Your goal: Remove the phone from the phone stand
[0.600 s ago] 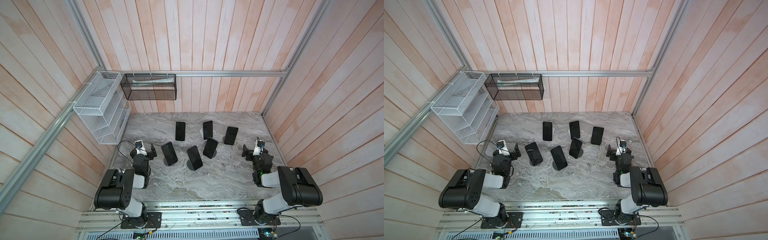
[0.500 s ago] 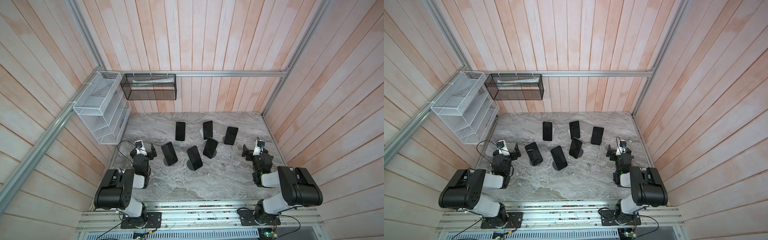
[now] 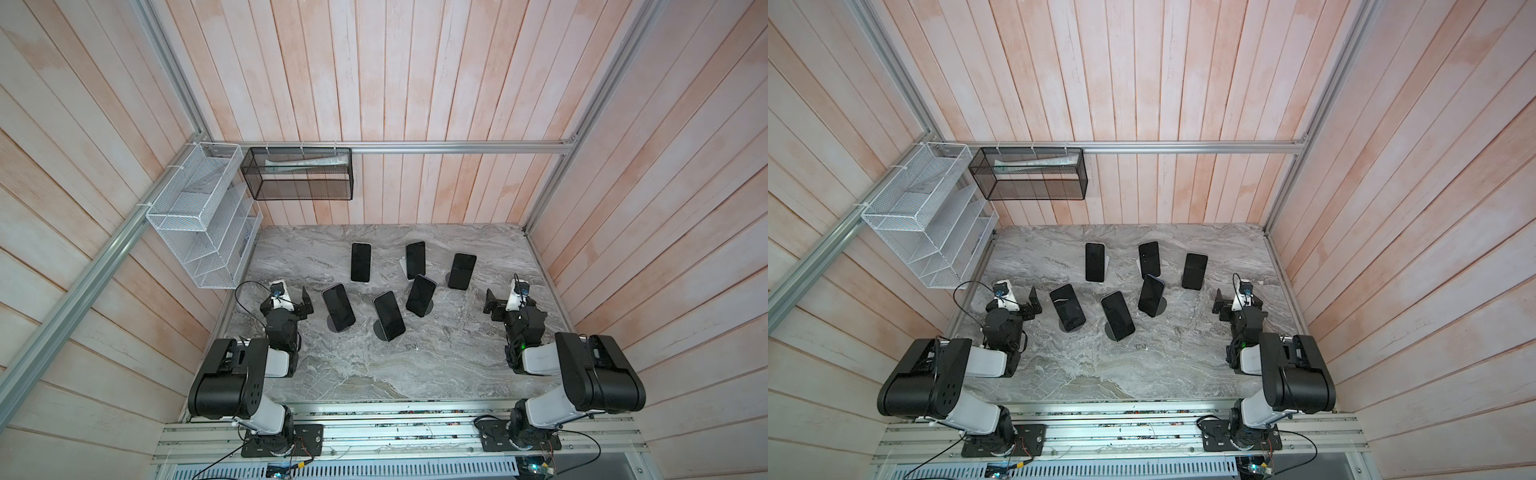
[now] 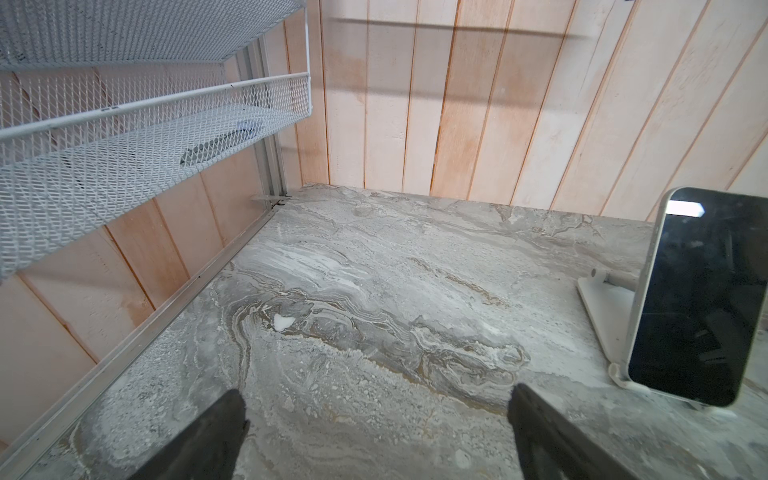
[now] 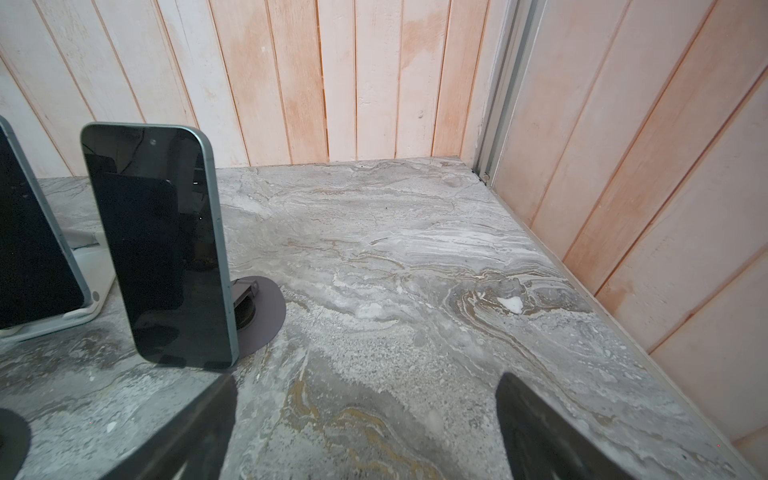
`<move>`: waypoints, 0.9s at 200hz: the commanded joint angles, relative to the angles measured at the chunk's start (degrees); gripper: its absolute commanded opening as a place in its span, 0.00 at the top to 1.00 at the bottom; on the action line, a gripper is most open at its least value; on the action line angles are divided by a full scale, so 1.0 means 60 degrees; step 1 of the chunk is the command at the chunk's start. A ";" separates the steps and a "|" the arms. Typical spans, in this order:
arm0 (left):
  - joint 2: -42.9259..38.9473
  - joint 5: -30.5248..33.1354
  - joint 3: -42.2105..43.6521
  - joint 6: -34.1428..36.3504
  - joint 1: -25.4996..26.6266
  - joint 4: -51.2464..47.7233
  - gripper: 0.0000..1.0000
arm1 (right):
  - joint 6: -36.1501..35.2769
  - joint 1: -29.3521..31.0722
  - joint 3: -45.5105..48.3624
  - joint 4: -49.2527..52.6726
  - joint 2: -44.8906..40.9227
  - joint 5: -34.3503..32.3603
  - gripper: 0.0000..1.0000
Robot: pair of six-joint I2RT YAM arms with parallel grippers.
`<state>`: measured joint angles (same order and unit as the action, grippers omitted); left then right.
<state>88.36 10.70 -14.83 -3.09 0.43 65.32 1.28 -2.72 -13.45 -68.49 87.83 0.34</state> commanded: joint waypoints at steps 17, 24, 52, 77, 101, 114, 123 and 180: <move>-0.0003 -0.0099 -0.0165 -0.0039 -0.0020 -0.0061 0.00 | -0.0038 -0.0012 -0.0187 0.0149 -0.0150 0.0126 0.02; 0.0000 -0.0095 -0.0165 -0.0028 -0.0024 -0.0060 0.00 | -0.0038 -0.0015 -0.0187 0.0141 -0.0151 0.0130 0.02; 0.0009 -0.0099 -0.0165 -0.0030 -0.0026 -0.0061 0.00 | -0.0052 -0.0009 -0.0188 0.0150 -0.0151 0.0111 0.02; -0.0004 -0.0099 -0.0169 -0.0027 -0.0016 -0.0061 0.00 | -0.0052 -0.0010 -0.0189 0.0144 -0.0151 0.0113 0.02; -0.0004 -0.0099 -0.0167 -0.0027 -0.0021 -0.0061 0.00 | -0.0052 -0.0008 -0.0189 0.0150 -0.0151 0.0109 0.02; -0.0003 -0.0099 -0.0165 -0.0027 -0.0027 -0.0061 0.00 | -0.0050 -0.0015 -0.0189 0.0150 -0.0151 0.0112 0.02; 0.0002 -0.0099 -0.0165 -0.0027 -0.0019 -0.0061 0.00 | -0.0052 0.0002 -0.0189 0.0147 -0.0151 0.0091 0.02; -0.0004 -0.0099 -0.0150 -0.0041 -0.0019 -0.0047 0.00 | -0.0048 0.0028 -0.0176 0.0122 -0.0145 0.0046 0.02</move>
<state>88.36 10.70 -14.83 -3.09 0.43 65.32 1.28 -2.72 -13.47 -68.49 87.83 0.32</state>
